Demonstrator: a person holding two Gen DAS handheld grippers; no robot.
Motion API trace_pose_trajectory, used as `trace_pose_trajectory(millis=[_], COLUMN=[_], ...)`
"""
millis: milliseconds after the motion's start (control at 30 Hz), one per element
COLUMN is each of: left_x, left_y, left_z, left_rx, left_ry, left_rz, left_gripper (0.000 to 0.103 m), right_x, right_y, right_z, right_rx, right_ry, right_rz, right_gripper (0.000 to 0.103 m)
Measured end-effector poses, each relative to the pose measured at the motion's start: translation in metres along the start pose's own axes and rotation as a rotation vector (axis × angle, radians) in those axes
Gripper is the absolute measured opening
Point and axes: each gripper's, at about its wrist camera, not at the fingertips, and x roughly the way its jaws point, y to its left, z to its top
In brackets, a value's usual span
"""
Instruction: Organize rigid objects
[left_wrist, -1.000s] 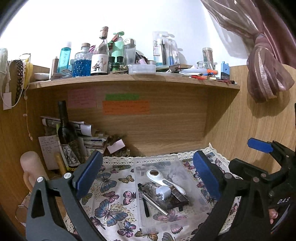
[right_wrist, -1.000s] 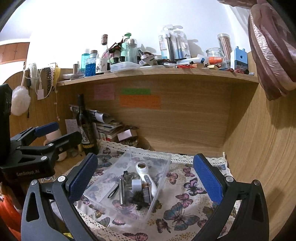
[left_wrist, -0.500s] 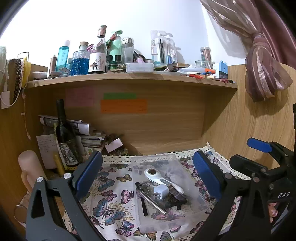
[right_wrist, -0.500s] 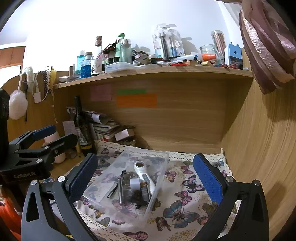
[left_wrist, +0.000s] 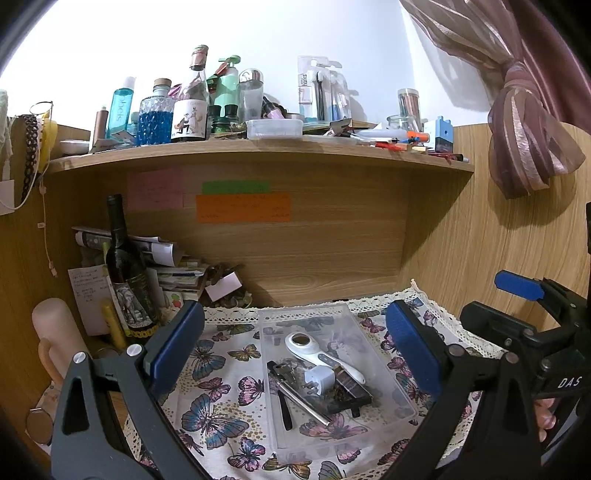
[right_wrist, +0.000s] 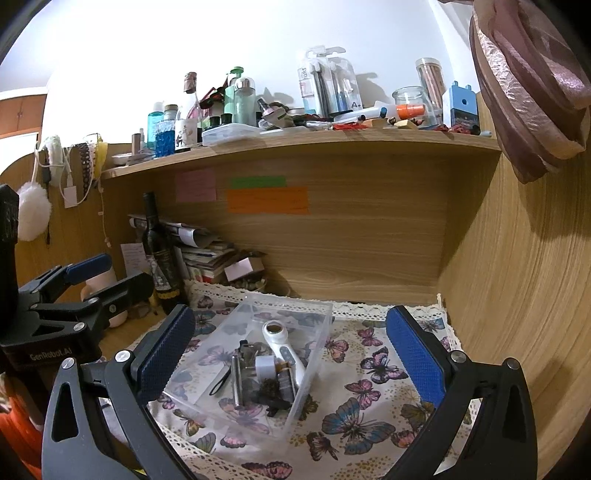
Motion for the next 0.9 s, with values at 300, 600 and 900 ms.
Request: trace_pose_trajectory(millis=[300,600,900], left_x=[0.0017,0.0059,0.0088], left_y=[-0.0007,-0.0047,0.0021], left_z=[-0.0003,-0.0007,0.0006], left_rx=[0.0,0.022,-0.006], left_ry=[0.001,-0.004,0.009], left_rz=[-0.003,0.007,0.002], left_gripper=[0.1,0.1,0.1], right_x=[-0.0012,-0.0019,0.0003], right_y=[-0.0018,-0.0003,0.0007], right_z=[0.0006,0.0008,0.0007], right_rx=[0.006,-0.001,-0.009], right_ry=[-0.009,-0.016,-0.012], right_rz=[-0.016,-0.036,-0.032], right_gripper=[0.103,0.103,0.103])
